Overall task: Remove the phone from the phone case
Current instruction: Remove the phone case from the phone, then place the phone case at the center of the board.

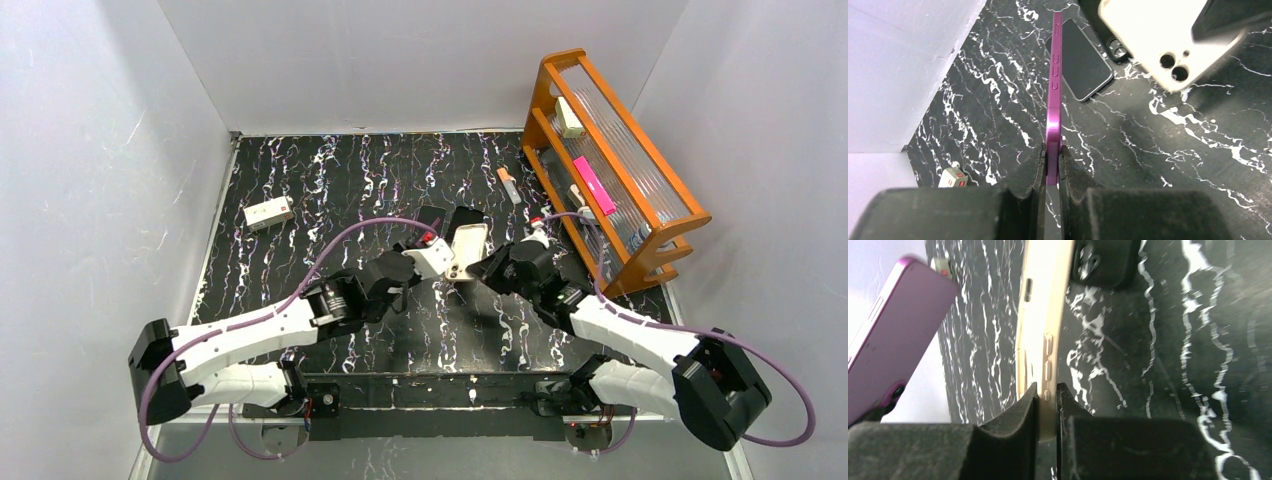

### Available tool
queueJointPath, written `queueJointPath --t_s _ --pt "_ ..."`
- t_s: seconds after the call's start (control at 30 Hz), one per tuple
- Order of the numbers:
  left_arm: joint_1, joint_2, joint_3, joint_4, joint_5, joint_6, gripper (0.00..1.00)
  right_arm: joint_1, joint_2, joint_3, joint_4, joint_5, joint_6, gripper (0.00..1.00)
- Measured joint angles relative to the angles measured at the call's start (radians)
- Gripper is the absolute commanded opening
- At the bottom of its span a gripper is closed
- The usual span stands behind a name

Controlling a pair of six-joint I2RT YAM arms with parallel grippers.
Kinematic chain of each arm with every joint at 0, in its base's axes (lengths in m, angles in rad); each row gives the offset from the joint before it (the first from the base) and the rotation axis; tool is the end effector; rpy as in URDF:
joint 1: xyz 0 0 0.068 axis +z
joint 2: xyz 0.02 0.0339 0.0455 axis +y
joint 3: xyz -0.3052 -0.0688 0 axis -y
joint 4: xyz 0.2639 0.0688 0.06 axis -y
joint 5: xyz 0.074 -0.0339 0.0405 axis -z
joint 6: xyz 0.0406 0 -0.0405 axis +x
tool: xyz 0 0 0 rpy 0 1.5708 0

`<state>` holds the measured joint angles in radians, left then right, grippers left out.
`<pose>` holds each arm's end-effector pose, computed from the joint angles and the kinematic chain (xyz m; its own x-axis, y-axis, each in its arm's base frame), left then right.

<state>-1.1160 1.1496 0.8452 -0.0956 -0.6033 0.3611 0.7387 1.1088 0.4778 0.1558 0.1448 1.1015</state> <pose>0.1366 -0.2270 0.3283 0.0202 0.6209 -0.7836 0.5377 0.6540 0.5321 0.1769 0.1532 0.2272 -0.6626 0.5902 -0.4610 0.0433 0.6447 0.7632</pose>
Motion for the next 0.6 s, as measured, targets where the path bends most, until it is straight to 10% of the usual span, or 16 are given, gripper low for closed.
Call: queueJointPath --t_s 0.6 --pt "0.006 -0.063 -0.068 -0.098 -0.064 0.028 0.0 -0.021 0.074 -0.2 0.174 -0.091 0.138 0.01"
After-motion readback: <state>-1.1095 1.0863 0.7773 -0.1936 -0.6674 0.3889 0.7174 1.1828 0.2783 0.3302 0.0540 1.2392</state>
